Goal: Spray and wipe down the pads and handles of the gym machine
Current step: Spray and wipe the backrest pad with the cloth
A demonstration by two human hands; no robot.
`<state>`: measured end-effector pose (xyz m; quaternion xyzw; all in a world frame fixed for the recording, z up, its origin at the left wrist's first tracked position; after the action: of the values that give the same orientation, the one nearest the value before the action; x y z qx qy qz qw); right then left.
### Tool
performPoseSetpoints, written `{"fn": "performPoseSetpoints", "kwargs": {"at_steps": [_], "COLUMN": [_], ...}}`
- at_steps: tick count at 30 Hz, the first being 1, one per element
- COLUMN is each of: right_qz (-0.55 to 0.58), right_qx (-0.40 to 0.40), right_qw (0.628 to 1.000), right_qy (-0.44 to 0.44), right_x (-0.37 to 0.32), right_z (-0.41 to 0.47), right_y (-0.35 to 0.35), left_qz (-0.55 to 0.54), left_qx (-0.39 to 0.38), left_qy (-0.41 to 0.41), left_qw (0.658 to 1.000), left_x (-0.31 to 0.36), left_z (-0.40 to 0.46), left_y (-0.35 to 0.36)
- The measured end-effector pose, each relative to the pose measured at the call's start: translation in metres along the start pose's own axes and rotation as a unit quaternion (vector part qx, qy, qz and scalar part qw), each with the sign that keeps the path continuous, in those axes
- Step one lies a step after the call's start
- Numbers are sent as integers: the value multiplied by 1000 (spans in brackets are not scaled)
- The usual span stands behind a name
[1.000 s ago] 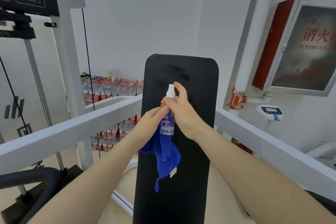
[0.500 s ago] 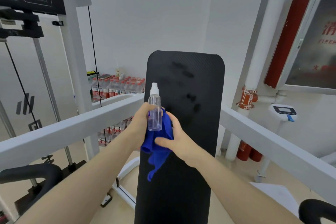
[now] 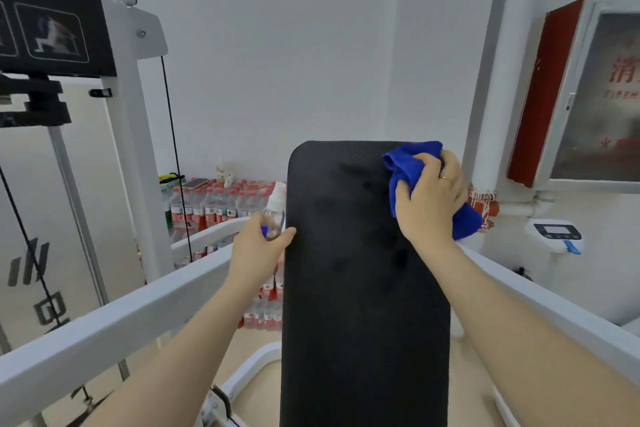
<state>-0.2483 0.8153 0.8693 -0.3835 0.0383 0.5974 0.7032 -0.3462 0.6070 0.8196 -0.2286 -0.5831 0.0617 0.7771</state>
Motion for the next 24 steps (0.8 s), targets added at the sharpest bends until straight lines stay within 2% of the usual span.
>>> {"fn": "performPoseSetpoints", "kwargs": {"at_steps": [2, 7, 12, 15, 16, 21, 24], "right_qz": [-28, -32, -83, -142, -162, -142, -99], "right_qx": [-24, 16, -22, -70, -83, -1, -4], "right_qw": [999, 998, 984, 956, 951, 988, 994], "right_qy": [-7, -55, -159, -246, -249, -65, -39], "right_x": [-6, -32, -59, -54, -49, -7, -18], "right_z": [1, 2, -13, -2, 6, 40, 37], "right_y": [21, 49, 76, 62, 53, 11, 22], "left_qz": [2, -49, -60, -67, -68, -57, -42], "left_qx": [-25, -49, -71, -88, -92, -108, -125], "left_qy": [-12, -15, -13, -23, -34, -54, -50], "left_qw": [1000, 997, 996, 994, 993, 991, 990], "left_x": [-4, -18, -17, -17, -17, -14, -16], "left_z": [12, 24, 26, 28, 29, 34, 40], "left_y": [7, 14, 12, 9, 7, 3, 4]}}
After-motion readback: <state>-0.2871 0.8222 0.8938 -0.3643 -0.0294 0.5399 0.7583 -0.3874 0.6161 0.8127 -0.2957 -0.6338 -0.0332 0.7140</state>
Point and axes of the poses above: each hand's wrist, its own z-axis towards the middle knuckle, its own y-axis out of the palm, x = y × z, the point moved 2 cm from there along z, towards the middle knuckle, and after that the axes turned 3 degrees about -x, right-handed, at the moved point
